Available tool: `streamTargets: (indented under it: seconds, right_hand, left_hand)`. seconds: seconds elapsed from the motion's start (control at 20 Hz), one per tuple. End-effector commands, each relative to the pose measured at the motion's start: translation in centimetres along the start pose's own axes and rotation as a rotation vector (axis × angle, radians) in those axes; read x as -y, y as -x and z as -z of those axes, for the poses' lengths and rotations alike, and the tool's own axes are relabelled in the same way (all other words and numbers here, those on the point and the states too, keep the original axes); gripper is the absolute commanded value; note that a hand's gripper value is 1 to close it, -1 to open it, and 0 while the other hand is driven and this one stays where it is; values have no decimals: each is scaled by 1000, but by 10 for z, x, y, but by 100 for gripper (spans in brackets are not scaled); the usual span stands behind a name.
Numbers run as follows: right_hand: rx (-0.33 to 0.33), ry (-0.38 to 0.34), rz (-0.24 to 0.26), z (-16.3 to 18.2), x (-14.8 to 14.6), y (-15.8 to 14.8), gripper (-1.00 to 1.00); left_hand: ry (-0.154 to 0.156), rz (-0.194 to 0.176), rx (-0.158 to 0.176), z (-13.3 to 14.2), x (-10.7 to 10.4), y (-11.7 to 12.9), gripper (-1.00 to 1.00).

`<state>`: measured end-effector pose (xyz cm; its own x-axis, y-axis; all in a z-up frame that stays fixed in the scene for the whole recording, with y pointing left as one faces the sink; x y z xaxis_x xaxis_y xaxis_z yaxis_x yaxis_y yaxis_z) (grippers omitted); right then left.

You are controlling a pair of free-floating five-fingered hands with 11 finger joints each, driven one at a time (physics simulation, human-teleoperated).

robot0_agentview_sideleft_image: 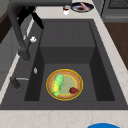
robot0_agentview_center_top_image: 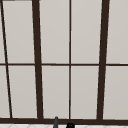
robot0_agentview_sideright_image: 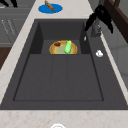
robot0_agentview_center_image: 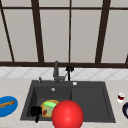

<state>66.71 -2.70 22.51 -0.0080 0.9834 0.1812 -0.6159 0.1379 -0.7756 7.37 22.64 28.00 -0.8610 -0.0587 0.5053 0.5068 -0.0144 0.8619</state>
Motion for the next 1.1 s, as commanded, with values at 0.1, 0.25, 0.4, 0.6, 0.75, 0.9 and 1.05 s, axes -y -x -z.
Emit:
streamTargets:
  seconds: [0.1,0.25,0.4,0.6,0.75,0.9,1.05]
  right_hand:
    - [48,-70,-34,30,2,4,-100]
    - [59,-142,-43,41,-5,6,-100]
    - [62,-194,-28,56,-6,8,-100]
    - [77,-267,-26,79,-8,10,-100]
    - [93,-319,-35,91,-10,10,-100]
    - [111,-358,-63,99,-12,9,100]
    - [64,-344,-68,104,-6,0,100]
  left_hand:
    - [0,0,0,0,0,0,0]
    - [0,0,0,0,0,0,0]
    - [0,0,0,0,0,0,0]
    - [0,0,0,0,0,0,0]
    - [0,0,0,0,0,0,0]
    - [0,0,0,0,0,0,0]
    - [0,0,0,0,0,0,0]
